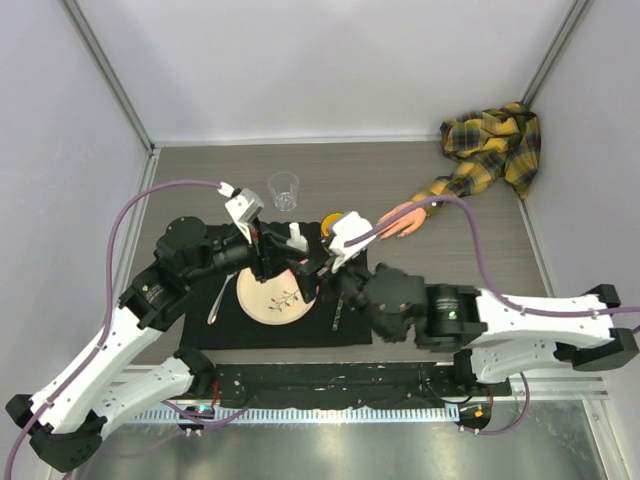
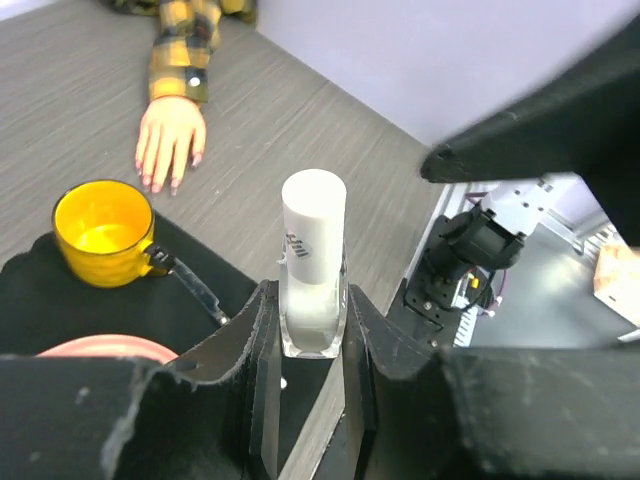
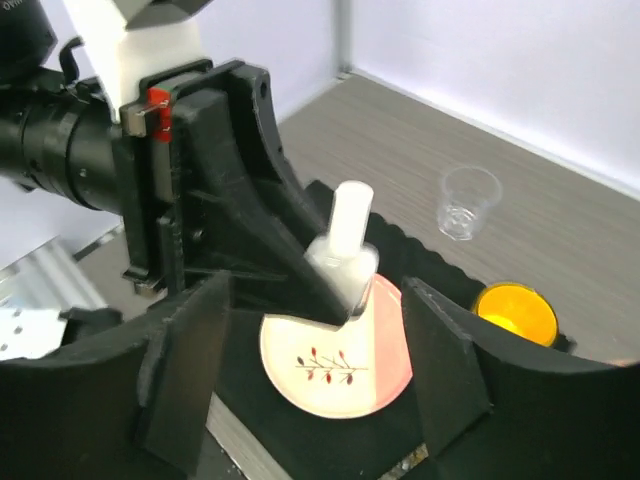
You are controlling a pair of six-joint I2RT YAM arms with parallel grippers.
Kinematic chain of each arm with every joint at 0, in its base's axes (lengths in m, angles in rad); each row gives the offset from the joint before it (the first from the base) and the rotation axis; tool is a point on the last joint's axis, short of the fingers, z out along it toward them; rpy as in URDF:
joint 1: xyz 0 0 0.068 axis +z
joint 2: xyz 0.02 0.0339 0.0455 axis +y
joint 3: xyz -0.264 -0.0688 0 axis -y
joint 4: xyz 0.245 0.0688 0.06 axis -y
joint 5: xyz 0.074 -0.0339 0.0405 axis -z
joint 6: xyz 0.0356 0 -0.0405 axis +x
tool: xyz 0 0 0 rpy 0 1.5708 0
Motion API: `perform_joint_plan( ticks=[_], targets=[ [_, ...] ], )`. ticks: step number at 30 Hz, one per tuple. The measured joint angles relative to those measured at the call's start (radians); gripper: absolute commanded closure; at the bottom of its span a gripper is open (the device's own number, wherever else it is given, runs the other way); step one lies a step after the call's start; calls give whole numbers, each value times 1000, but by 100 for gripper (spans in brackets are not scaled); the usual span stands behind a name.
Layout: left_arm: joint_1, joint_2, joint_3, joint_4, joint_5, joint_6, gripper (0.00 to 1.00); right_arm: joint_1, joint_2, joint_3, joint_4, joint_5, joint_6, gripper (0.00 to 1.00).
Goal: Paint the nails
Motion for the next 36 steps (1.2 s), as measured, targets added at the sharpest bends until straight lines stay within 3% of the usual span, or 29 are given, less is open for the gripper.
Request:
perform_joint_plan(
  ticks=[2,6,10,14,20,28,32,34,36],
  targets=[
    [1,-8,-7,20,39,-1,100,-68,-54,-20,-24,-167,22,22],
    [1,-32,-33,103,220,-40,100,-299,-145,-49,-55,-648,81,21],
    [0,-43,-52,185,364,-90,100,-401,-166,-50,-56,-1024,129,22],
    [0,-43,-62,253,460,-138,100,-448,-154,-50,-50,-1245,175,26],
    [0,-51,-63,295,523,-179,100,-517,-137,-57,18,-1421,259,35],
    [0,-56,-63,306,555,-188,100,-552,-103,-60,116,-1521,337,50],
    [0,-57,-63,304,562,-188,100,-560,-66,-59,152,-1563,365,71],
    [3,-56,-63,296,559,-188,100,-561,-56,-59,164,-1579,372,90],
    [3,-56,-60,279,549,-183,100,-561,-53,-59,166,-1590,363,99]
  ],
)
